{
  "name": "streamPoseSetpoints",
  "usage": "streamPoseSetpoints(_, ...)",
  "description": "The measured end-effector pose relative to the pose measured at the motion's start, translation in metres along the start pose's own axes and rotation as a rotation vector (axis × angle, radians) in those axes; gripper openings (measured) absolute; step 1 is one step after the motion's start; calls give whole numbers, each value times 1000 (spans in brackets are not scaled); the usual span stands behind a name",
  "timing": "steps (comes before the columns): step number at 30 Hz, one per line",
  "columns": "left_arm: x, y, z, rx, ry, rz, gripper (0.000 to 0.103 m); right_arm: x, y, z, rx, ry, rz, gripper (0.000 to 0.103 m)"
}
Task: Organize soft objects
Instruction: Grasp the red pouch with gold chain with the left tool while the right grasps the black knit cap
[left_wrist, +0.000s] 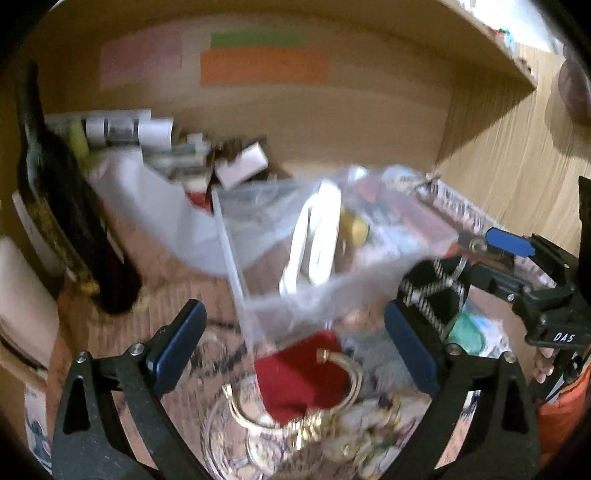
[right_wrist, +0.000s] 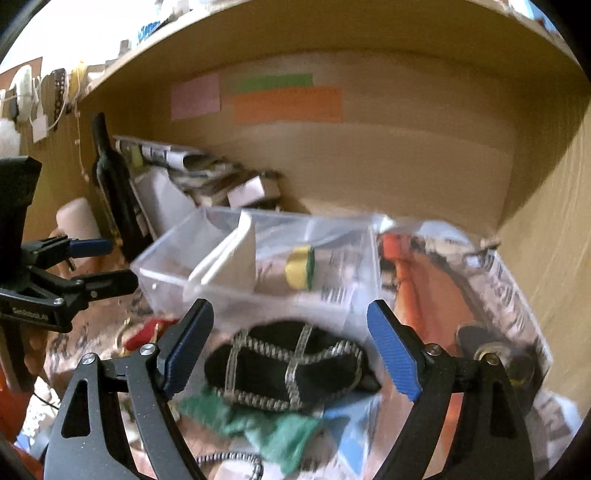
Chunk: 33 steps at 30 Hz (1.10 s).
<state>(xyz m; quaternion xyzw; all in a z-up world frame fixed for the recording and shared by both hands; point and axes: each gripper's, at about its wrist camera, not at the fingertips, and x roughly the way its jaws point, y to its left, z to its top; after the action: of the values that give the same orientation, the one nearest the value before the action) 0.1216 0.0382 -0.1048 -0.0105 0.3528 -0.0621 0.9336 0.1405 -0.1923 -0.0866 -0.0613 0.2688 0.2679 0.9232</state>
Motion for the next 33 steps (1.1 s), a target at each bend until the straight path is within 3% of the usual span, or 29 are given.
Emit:
streamPoseSetpoints(5, 11, 6, -27, -35, 75, -29, 98, 9, 2, -20, 28, 66, 26, 84)
streamPoseSetpoints(9, 18, 5, -46, -32, 95, -3, 98, 20, 5, -30, 35, 113, 40, 84)
streamPoseSetpoints(18, 34, 14, -59, -38, 119, 22, 96, 28, -10, -34, 79, 134, -54, 84)
streamPoseSetpoints(21, 36, 18, -58, -55, 137, 1, 80, 30, -20, -35, 93, 142, -79, 84)
streamPoseSetpoints(25, 38, 21, -58, -71, 128, -13, 72, 36, -36, -36, 169, 146, -41, 83)
streamPoseSetpoints(28, 34, 21, -59, -63, 121, -31, 58, 40, -38, -36, 206, 145, 9, 67)
streamPoseSetpoints(30, 36, 19, -59, -52, 141, -51, 34, 41, -38, -36, 207, 144, 18, 57)
streamPoseSetpoints(33, 35, 15, -61, -31, 132, -32, 31, 36, -33, -36, 202, 121, 25, 47)
